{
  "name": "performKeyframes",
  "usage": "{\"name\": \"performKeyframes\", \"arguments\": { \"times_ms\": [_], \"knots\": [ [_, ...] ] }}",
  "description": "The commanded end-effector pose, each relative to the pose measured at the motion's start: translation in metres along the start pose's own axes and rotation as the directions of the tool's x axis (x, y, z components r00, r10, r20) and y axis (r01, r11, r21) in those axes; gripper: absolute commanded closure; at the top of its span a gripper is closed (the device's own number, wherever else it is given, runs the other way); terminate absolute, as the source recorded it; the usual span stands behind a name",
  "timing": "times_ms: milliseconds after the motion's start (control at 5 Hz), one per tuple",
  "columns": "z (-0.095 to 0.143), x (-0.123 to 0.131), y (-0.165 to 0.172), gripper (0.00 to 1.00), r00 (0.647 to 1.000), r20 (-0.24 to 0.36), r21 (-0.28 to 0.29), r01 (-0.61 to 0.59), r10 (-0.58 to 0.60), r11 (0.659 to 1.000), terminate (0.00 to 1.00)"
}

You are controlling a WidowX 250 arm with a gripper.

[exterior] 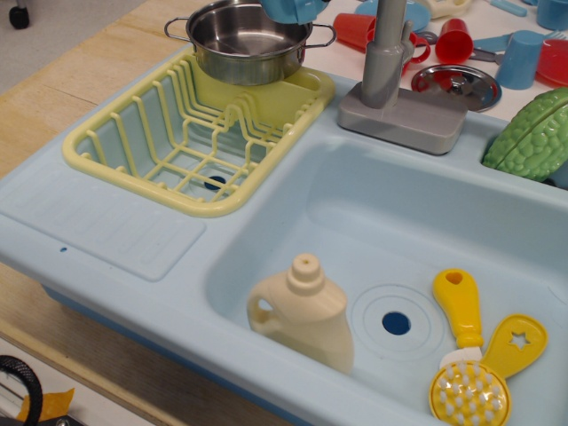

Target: Put cup into pot or pan

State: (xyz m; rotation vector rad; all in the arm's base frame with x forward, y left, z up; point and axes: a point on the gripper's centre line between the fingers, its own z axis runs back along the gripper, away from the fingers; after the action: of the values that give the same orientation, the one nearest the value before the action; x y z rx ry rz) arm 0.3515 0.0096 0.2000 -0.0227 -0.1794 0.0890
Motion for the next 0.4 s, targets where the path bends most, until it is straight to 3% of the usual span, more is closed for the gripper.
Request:
{"name": "performKeyframes", "arguments": {
  "times_ms": [0,200],
  "knots": [
    [-0.0025,0.0151,0.0432,1.00,0.995,0.034,-0.013,-0.089,0.089,0.996,0.00],
    [-0.0008,0.0064,0.0526,1.00,0.993,0.038,0.000,-0.115,0.114,0.993,0.00]
  ]
}}
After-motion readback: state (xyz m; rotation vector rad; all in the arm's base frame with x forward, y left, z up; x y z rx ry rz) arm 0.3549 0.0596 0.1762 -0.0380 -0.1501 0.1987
